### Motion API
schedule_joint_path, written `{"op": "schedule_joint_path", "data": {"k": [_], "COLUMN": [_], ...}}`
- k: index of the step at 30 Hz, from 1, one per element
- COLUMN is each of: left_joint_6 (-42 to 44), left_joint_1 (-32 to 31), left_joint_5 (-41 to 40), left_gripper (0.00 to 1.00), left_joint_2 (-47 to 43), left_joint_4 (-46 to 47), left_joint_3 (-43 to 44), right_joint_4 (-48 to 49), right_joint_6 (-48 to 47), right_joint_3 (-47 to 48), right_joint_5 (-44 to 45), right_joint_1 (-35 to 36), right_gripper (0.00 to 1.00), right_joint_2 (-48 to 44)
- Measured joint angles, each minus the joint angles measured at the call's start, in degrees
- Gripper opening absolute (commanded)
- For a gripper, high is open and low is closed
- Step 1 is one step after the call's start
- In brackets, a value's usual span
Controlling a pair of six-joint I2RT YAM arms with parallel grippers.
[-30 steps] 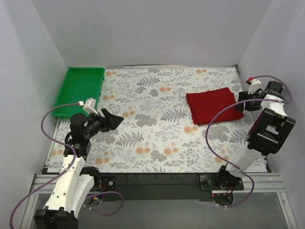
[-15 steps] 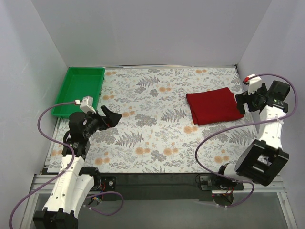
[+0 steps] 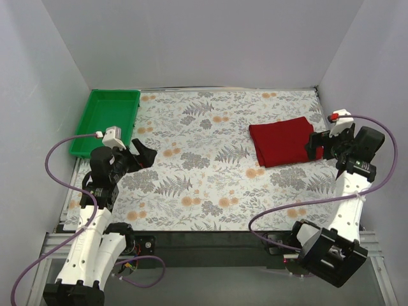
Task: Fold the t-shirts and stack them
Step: Neatly place the folded tshirt to the corner
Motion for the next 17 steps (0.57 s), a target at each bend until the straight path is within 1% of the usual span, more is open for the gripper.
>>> {"op": "schedule_joint_path", "data": {"k": [2,5,9,13,17], "left_joint_6": [0.24,0.5,0.57,0.57,0.57], "left_joint_1": [0.0,0.0,0.0,-0.02,-0.04], "left_joint_5": [-0.55,-0.9,-0.87,-0.79,-0.7], "left_gripper": [0.92,0.92,0.92,0.92,0.92], "left_joint_2": [-0.04,-0.2,-0.31,-0.31,-0.31], "left_joint_4": [-0.5,-0.83,-1.09,-1.38,-1.38], "left_joint_3": [0.0,0.0,0.0,0.0,0.0], "right_joint_4": [3.19,8.04,11.63,13.94,14.23], "right_joint_6": [4.26,11.72,17.2,18.86,18.84], "right_joint_3": [-3.34,-7.89,-8.94,-9.7,-10.78], "right_joint_5": [1.55,7.67,15.23,19.91,22.56], "right_joint_1": [0.0,-0.02,-0.22,-0.24,-0.26], "right_gripper": [0.98,0.98,0.98,0.98,0.98], "right_joint_2": [-2.89,-8.11,-10.56,-11.19,-11.41]}}
